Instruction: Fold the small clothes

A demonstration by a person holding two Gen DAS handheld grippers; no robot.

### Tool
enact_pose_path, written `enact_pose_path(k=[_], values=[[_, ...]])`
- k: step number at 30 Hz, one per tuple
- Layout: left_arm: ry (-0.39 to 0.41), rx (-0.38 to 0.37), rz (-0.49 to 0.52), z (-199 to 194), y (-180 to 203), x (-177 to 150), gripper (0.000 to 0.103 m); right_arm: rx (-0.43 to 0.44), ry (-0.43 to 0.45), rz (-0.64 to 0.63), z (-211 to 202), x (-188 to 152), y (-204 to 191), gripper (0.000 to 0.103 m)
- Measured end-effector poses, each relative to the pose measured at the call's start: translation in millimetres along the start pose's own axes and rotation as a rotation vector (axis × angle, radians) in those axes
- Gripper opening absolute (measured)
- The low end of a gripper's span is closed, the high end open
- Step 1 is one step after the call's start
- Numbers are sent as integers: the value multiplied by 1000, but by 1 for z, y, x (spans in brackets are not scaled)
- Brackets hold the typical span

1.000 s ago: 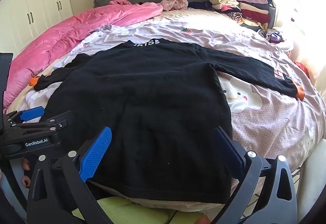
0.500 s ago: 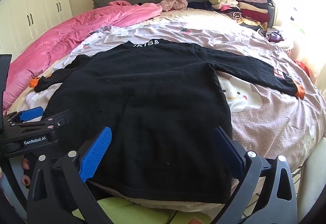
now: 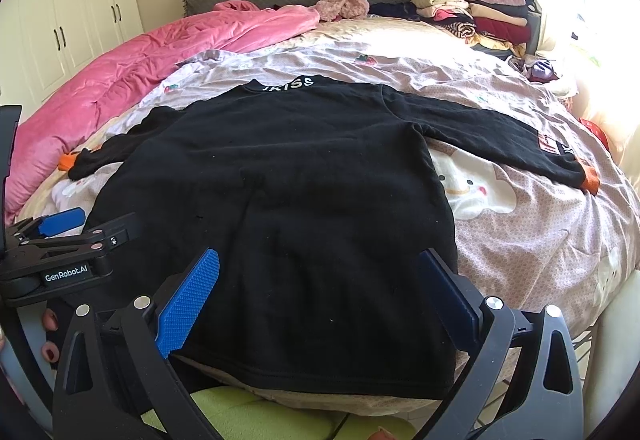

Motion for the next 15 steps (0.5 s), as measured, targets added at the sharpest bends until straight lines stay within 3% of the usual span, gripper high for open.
enact_pose_path(k=[15], values=[[4, -3, -3, -1, -1, 0, 94, -2, 1, 0, 0, 1, 0, 99]])
Point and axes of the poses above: each gripper's, at about its wrist camera, not at the fingertips, and z roughly the way its jaws point, y to its right, x to its top, the point moved 4 cm from there along z, roughly the way its jaws point, and after that the axes turned 4 degrees about -z, right-handed, at the moved point
